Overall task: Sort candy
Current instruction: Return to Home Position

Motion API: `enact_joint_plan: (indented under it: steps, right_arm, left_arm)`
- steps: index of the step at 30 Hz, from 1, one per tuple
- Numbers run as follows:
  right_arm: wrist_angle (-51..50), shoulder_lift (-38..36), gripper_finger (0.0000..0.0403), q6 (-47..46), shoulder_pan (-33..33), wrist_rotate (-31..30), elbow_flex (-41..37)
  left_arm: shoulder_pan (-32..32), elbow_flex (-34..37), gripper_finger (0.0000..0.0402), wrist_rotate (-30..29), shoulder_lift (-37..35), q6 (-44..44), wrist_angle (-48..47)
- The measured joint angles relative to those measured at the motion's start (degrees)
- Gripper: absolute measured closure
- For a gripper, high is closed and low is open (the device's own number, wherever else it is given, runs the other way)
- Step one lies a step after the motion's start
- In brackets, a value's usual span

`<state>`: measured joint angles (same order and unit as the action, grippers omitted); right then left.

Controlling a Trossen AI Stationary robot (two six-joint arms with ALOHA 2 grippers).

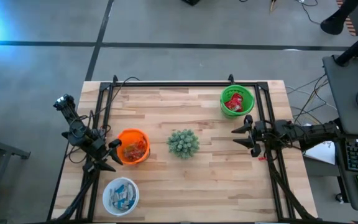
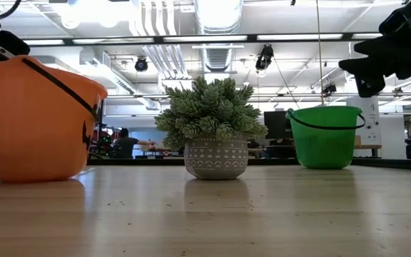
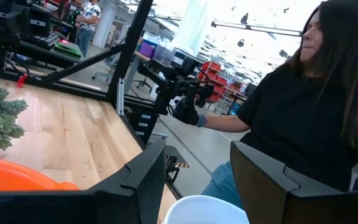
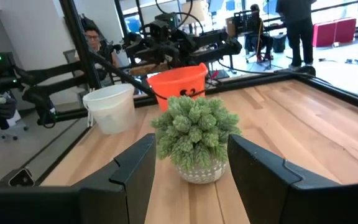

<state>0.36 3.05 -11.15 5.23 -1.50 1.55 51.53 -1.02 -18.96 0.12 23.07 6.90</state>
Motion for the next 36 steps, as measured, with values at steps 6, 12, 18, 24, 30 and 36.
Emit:
enact_joint_plan:
  steps: [6, 12, 18, 24, 30, 36]
  right_arm:
    - [0.61, 0.2, 0.0213, -1.08, 0.0, 0.15, -0.82]
    - [0.56, 0.58, 0.0213, -0.23, 0.0, 0.13, -0.84]
    - [0.5, 1.18, 0.0213, -0.23, 0.0, 0.06, -0.86]
    - [0.46, 1.18, 0.0213, -0.21, 0.0, 0.02, -0.86]
    - [0.44, 1.18, 0.0213, -0.23, 0.0, 0.0, -0.89]
    - [0.39, 1.18, 0.0213, -0.23, 0.0, 0.02, -0.91]
  left_arm:
    - [0.02, 0.0, 0.0239, 0.0, 0.0, 0.63, -0.04]
    - [0.02, 0.0, 0.0239, 0.0, 0.02, 4.31, -0.27]
    - [0.01, 0.0, 0.0239, 0.0, 0.04, 7.03, -1.34]
    - [0.02, 0.04, 0.0239, 0.02, 0.57, -7.22, -1.91]
    - [0.02, 0.04, 0.0239, 2.1, 0.48, -21.28, -1.86]
    - [0.02, 0.04, 0.0239, 12.2, 0.52, -26.52, -4.26]
